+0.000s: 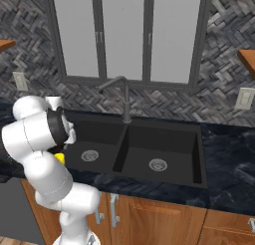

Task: Move any existing items from the left basin to the right basin for drying. Then move the glass cup from the counter to the left basin of the sink for washing.

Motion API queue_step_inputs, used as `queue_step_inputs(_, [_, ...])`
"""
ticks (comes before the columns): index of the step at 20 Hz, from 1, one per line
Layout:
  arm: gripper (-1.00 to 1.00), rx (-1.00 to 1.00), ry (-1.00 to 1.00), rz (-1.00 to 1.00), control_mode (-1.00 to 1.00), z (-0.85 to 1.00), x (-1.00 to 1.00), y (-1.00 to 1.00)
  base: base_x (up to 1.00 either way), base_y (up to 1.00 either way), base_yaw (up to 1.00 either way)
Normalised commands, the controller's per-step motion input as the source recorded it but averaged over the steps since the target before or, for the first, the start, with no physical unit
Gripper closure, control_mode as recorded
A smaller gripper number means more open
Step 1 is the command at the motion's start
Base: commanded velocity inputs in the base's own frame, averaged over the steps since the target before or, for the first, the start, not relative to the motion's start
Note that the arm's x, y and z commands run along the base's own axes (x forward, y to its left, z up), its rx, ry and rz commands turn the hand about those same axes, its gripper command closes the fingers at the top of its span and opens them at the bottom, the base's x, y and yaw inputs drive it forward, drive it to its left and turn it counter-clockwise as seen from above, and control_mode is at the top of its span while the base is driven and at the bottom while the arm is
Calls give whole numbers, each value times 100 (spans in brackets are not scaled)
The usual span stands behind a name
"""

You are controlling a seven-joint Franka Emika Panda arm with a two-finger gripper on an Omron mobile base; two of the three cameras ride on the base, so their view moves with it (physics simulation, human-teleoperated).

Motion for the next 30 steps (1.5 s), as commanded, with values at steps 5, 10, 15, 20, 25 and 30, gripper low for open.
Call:
queue_step_inputs(5, [-100,-1,6,0,-100,-13,19,7,0,0,0])
queue_step_inputs(10, [-100,-1,6,0,-100,-15,19,7,0,0,0])
queue_step_inputs(15, [-100,-2,2,0,-100,-17,18,3,0,0,0])
queue_step_inputs(20, [-100,-4,0,0,-100,-18,16,3,0,0,0])
queue_step_inputs(25, [-100,-3,0,0,-100,-20,11,3,0,0,0])
queue_step_inputs(30, [-100,-1,0,0,-100,-20,10,5,0,0,0])
